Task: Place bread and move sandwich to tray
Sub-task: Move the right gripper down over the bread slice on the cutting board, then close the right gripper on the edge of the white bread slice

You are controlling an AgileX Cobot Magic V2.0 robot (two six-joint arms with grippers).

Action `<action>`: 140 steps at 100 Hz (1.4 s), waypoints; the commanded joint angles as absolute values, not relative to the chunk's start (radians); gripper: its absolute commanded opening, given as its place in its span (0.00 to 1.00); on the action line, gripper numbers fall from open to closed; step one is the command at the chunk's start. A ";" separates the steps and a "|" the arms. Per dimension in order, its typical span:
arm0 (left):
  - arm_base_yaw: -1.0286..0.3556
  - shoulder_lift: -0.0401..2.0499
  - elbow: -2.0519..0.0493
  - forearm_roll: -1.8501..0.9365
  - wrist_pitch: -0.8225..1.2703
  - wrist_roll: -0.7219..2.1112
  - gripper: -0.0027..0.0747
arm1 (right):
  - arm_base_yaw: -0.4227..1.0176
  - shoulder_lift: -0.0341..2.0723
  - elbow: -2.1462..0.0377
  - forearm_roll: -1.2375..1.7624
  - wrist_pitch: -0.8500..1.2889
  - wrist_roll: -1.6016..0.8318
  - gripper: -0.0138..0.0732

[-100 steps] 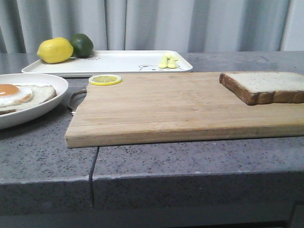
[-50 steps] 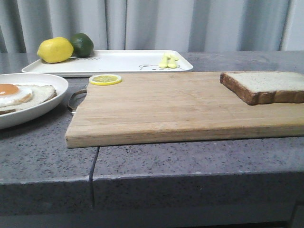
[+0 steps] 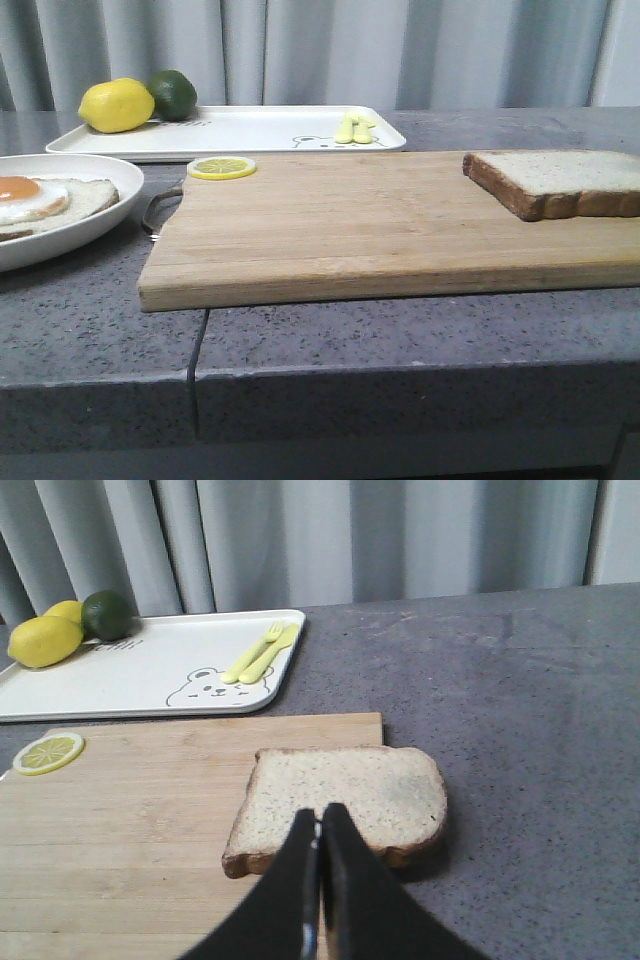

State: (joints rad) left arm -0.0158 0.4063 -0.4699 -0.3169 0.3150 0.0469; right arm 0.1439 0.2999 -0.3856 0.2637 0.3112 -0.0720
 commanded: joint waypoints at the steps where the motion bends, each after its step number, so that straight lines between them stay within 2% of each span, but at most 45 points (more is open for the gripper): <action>1: -0.014 0.444 -0.518 -0.372 0.253 0.039 0.01 | 0.141 0.346 -0.437 0.310 0.243 -0.072 0.08; 22: -0.014 0.499 -0.518 -0.386 0.301 0.039 0.03 | 0.141 0.417 -0.443 0.385 0.241 -0.072 0.11; 29: -0.014 0.508 -0.518 -0.389 0.310 0.039 0.11 | 0.141 0.439 -0.443 0.392 0.241 -0.072 0.22; 39: -0.014 0.510 -0.518 -0.408 0.304 0.039 0.28 | 0.141 0.468 -0.443 0.409 0.240 -0.072 0.49; 46: -0.014 0.510 -0.518 -0.412 0.294 0.039 0.38 | 0.141 0.480 -0.443 0.440 0.220 -0.069 0.59; 66: -0.014 0.510 -0.518 -0.412 0.266 0.039 0.39 | 0.107 0.552 -0.444 0.555 0.092 -0.020 0.55; 103: -0.014 0.510 -0.518 -0.412 0.266 0.039 0.39 | -0.047 0.774 -0.494 0.752 0.099 -0.020 0.55; 140: -0.014 0.510 -0.518 -0.412 0.266 0.039 0.39 | -0.053 0.987 -0.550 0.824 0.099 -0.020 0.55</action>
